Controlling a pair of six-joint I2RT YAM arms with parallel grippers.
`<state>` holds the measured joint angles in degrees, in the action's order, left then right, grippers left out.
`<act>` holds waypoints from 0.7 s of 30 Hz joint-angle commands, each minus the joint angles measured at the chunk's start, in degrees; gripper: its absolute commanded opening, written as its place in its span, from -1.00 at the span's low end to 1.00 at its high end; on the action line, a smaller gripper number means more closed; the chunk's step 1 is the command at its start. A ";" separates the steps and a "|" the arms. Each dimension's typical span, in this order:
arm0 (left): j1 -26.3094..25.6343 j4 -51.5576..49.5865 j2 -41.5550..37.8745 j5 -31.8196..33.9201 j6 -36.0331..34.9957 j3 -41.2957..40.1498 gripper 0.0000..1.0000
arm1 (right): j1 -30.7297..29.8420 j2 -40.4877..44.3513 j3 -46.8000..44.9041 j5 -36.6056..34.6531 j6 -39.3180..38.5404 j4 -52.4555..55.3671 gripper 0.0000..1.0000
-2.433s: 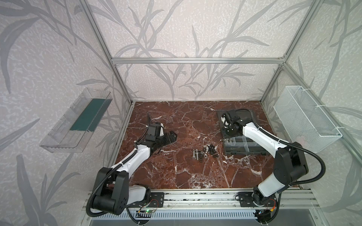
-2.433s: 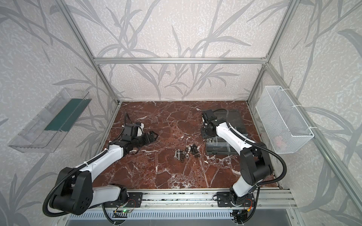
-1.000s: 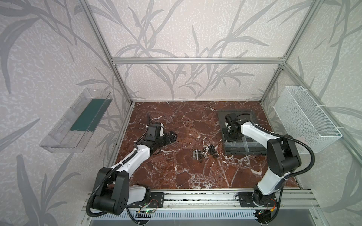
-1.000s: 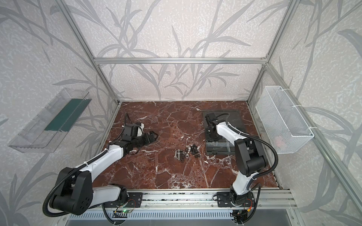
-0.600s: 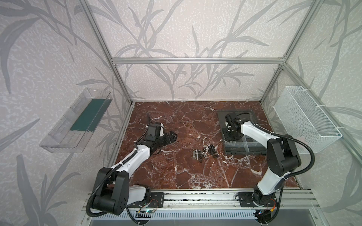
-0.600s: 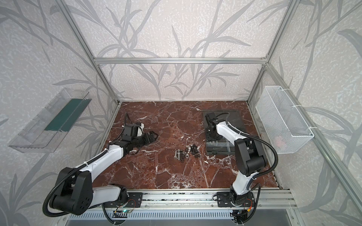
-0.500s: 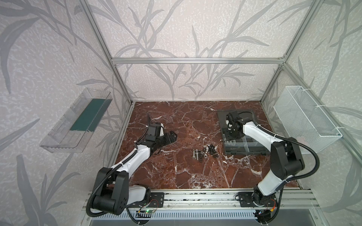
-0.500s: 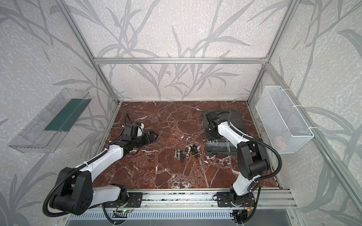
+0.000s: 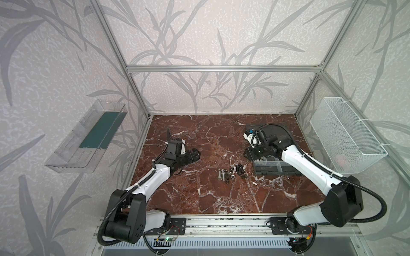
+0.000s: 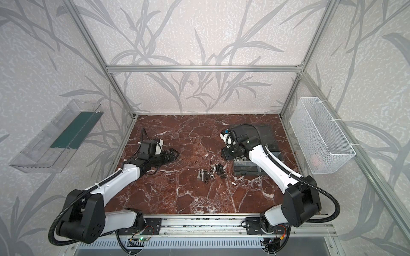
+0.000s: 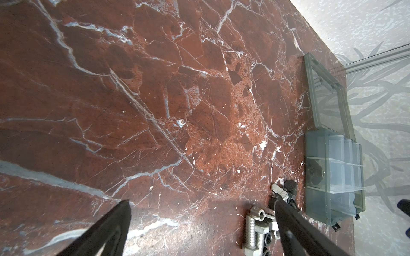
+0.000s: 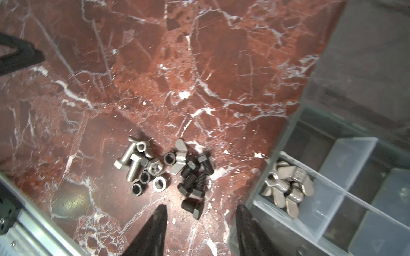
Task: Sort the screws and nuts into containers
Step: Place the nut into the container, then pick up the nut from the center of the table.
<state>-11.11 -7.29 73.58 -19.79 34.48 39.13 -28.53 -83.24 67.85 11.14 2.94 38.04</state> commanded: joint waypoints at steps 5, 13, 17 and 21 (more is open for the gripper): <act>0.29 -0.45 -1.14 0.19 -0.13 0.07 0.99 | -5.71 -6.63 2.26 -0.47 -2.65 -1.84 0.04; 0.30 -0.70 -1.86 0.55 -0.30 -0.27 0.99 | -11.26 -19.80 9.65 -7.73 -4.01 -0.08 0.05; 0.30 -0.90 -1.90 0.72 -0.42 -0.11 0.98 | -13.32 -23.97 11.54 -9.20 -4.67 -0.18 0.04; 0.30 -1.02 -1.88 0.89 -0.40 -0.11 0.99 | -14.49 -26.17 12.39 -9.50 -5.05 -0.25 0.04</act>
<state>-11.11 -7.31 73.23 -19.55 34.48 39.13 -42.39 -108.55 78.37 3.16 -1.17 36.34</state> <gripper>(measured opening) 0.993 0.522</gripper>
